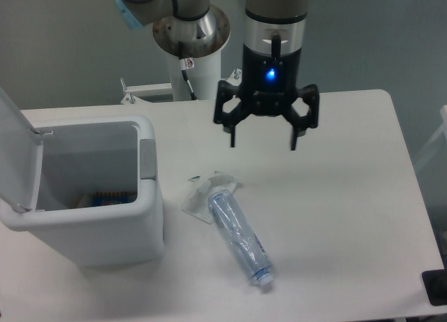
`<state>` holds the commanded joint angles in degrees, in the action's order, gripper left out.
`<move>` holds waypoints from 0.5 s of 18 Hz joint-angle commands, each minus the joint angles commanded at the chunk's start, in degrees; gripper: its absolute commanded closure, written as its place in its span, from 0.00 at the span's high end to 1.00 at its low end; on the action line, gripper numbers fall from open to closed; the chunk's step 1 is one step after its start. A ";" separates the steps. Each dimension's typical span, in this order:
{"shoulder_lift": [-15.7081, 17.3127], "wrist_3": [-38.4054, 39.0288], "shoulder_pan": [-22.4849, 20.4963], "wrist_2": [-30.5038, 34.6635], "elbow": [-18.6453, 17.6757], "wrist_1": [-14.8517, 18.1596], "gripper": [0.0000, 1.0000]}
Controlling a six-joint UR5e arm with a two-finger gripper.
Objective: Open the trash can
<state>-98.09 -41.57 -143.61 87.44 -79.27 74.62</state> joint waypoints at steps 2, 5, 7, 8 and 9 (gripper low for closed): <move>0.17 -1.49 -0.26 1.59 -0.62 0.00 1.00; 0.18 -3.17 -0.70 1.68 -0.62 -0.09 1.00; 0.09 -3.17 -0.79 1.68 -0.71 -0.26 1.00; 0.17 -3.17 -0.88 1.59 -0.71 -0.35 1.00; 0.09 -3.08 -0.88 1.42 -0.62 -0.44 1.00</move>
